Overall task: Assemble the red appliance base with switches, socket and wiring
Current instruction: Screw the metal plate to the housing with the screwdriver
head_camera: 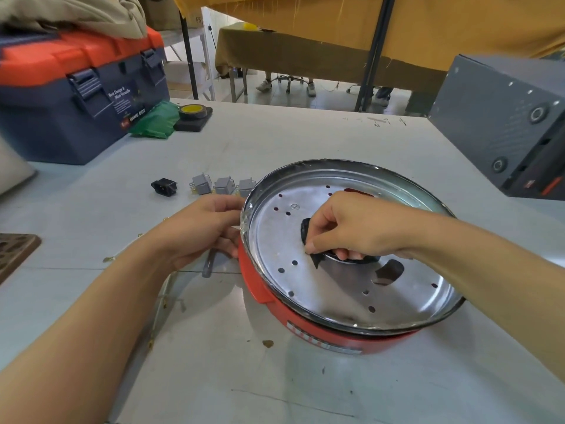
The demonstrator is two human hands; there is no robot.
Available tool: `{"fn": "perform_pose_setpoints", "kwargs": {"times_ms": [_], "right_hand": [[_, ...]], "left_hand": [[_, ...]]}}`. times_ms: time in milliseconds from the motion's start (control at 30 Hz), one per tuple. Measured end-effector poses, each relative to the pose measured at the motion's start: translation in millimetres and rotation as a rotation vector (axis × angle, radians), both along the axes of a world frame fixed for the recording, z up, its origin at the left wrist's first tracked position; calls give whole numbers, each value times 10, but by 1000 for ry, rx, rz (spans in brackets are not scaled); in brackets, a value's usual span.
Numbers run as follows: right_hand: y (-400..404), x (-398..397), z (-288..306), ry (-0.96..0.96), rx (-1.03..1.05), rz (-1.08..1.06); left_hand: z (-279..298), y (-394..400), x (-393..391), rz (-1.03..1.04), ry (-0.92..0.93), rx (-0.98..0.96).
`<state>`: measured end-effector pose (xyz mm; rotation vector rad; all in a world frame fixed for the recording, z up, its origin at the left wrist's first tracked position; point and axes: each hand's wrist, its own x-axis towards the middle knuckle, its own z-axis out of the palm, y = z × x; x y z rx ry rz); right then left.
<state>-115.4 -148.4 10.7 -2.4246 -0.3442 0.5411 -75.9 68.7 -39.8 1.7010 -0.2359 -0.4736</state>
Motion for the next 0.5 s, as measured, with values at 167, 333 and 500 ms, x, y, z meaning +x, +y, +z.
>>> {"fn": "perform_pose_setpoints", "kwargs": {"times_ms": [167,333,500], "right_hand": [[-42,5,15,6,22,-24],[-130,32,116,35,131,-57],[-110,-3,86,46,111,-53]], "left_hand": [[-5,4,8,-15,5,-2],[8,1,7,-8,33,-17],[7,1,15,-10,23,-3]]}}
